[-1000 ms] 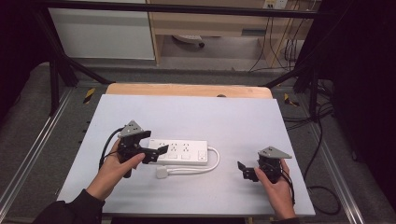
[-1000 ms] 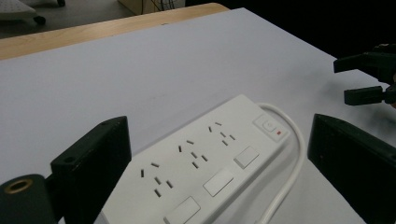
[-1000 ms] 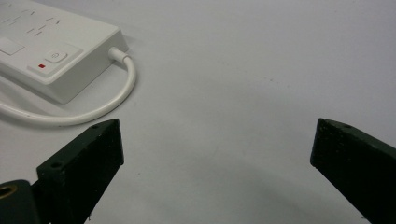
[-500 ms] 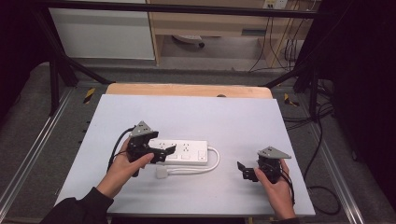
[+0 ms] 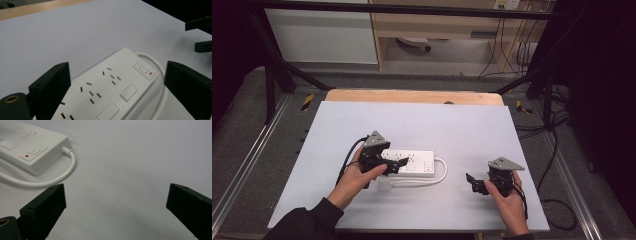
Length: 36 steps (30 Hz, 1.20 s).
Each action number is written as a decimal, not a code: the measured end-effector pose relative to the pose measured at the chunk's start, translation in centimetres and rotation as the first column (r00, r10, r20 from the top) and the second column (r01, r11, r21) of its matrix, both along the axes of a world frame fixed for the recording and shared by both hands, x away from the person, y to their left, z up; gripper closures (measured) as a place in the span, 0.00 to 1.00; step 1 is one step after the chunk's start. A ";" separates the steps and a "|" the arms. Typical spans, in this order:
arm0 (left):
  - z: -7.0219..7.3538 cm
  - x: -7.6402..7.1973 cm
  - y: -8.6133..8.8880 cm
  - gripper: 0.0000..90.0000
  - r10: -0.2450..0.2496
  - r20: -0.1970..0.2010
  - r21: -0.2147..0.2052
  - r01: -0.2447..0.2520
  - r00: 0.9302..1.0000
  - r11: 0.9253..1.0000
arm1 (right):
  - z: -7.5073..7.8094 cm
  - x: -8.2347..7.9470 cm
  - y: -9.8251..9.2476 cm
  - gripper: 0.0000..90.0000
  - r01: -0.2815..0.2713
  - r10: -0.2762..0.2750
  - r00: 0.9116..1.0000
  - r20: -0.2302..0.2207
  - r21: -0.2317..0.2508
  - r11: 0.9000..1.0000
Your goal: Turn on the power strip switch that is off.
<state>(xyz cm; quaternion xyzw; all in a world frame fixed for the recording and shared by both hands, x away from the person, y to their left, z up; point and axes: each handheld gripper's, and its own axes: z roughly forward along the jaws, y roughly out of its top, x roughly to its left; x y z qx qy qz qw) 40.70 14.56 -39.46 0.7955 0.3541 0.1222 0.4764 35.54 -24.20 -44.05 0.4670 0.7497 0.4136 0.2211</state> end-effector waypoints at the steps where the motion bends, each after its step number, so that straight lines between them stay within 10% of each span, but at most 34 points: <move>1: -0.1 0.1 -0.2 0.08 0.002 0.000 0.001 -0.002 1.000 1.000 | 0.0 0.0 0.0 0.03 -0.001 0.001 1.000 -0.001 0.001 1.000; 30: -1.9 0.2 -2.9 0.13 -0.048 -0.011 0.056 0.049 0.999 0.997 | -0.1 0.0 0.0 0.03 0.012 -0.012 1.000 -0.002 0.009 1.000; 36: -2.4 -0.1 -3.2 0.29 -0.058 -0.016 0.081 0.059 0.998 0.995 | -0.1 0.0 0.0 0.03 0.011 -0.011 1.000 -0.001 0.005 1.000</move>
